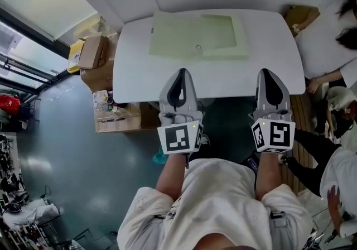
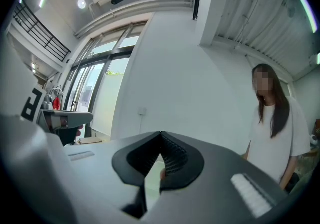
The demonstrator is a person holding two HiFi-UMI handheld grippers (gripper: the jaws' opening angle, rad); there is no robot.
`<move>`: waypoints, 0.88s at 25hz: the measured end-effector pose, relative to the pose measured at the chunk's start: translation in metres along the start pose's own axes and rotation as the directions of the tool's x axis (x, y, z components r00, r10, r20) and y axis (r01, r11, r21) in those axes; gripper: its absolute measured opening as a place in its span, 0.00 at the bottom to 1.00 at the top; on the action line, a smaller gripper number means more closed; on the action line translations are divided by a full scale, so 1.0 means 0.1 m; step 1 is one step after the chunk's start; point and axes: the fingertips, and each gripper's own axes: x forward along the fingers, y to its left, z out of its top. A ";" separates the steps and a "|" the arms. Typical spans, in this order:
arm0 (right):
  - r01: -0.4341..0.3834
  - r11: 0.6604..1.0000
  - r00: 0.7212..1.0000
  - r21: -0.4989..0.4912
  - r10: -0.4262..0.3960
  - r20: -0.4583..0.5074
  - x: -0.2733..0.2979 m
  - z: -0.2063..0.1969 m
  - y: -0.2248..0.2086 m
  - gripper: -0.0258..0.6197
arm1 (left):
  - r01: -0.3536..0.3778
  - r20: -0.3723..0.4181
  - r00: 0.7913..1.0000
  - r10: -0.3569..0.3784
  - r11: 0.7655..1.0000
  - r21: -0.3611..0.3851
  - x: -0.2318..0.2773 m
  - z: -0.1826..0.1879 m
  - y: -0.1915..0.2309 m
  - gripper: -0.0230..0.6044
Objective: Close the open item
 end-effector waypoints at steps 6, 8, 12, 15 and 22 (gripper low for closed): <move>0.019 1.000 1.000 -0.010 -0.019 -0.012 0.46 -0.04 0.04 0.04 | 0.028 -0.011 1.000 -0.028 1.000 0.009 0.41 -0.10 0.27 0.04; 0.028 1.000 0.999 -0.010 -0.028 -0.018 0.58 -0.05 0.05 0.04 | 0.034 -0.015 0.999 -0.034 0.999 -0.002 0.52 -0.13 0.33 0.04; 0.045 0.999 0.999 -0.014 -0.046 -0.017 0.74 -0.05 0.06 0.04 | 0.052 -0.012 0.999 -0.052 0.999 -0.013 0.68 -0.16 0.43 0.04; 0.050 0.999 0.999 -0.014 -0.051 -0.020 0.82 -0.07 0.05 0.04 | 0.053 -0.014 0.998 -0.054 0.998 -0.022 0.78 -0.19 0.47 0.04; 0.053 0.999 0.998 -0.001 -0.053 -0.019 1.03 -0.11 -0.16 0.04 | 0.062 -0.014 0.998 -0.062 0.998 -0.022 1.07 -0.22 0.37 0.04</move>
